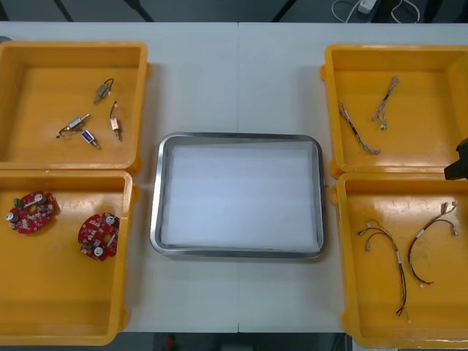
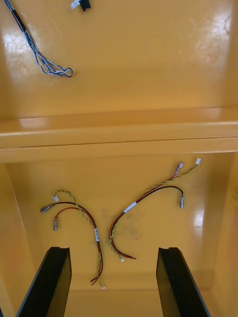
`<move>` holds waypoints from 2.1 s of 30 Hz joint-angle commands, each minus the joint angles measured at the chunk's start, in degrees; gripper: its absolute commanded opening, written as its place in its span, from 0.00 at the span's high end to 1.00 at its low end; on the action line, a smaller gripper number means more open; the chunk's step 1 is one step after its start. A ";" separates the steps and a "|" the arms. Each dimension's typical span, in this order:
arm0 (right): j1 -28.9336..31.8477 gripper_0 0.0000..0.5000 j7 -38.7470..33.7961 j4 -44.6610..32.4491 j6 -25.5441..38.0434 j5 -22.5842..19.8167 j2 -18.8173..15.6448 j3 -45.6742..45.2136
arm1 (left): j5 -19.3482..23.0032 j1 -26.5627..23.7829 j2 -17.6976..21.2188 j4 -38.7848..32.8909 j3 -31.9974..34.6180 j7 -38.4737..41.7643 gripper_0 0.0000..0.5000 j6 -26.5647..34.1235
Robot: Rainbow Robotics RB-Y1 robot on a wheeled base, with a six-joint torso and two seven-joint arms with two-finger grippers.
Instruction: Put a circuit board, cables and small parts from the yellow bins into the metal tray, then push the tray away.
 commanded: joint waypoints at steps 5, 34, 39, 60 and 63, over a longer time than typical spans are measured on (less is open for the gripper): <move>0.62 0.00 2.38 -0.76 0.27 0.39 -2.18 -1.88 | 0.32 0.94 2.52 -0.92 1.79 3.25 0.00 -0.31; 0.62 0.00 2.38 -0.76 0.27 0.39 -2.18 -1.88 | 0.32 0.94 2.52 -0.92 1.79 3.25 0.00 -0.31; 0.62 0.00 2.38 -0.76 0.27 0.39 -2.18 -1.88 | 0.32 0.94 2.52 -0.92 1.79 3.25 0.00 -0.31; 0.62 0.00 2.38 -0.76 0.27 0.39 -2.18 -1.88 | 0.32 0.94 2.52 -0.92 1.79 3.25 0.00 -0.31; 0.62 0.00 2.38 -0.76 0.27 0.39 -2.18 -1.88 | 0.32 0.94 2.52 -0.92 1.79 3.25 0.00 -0.31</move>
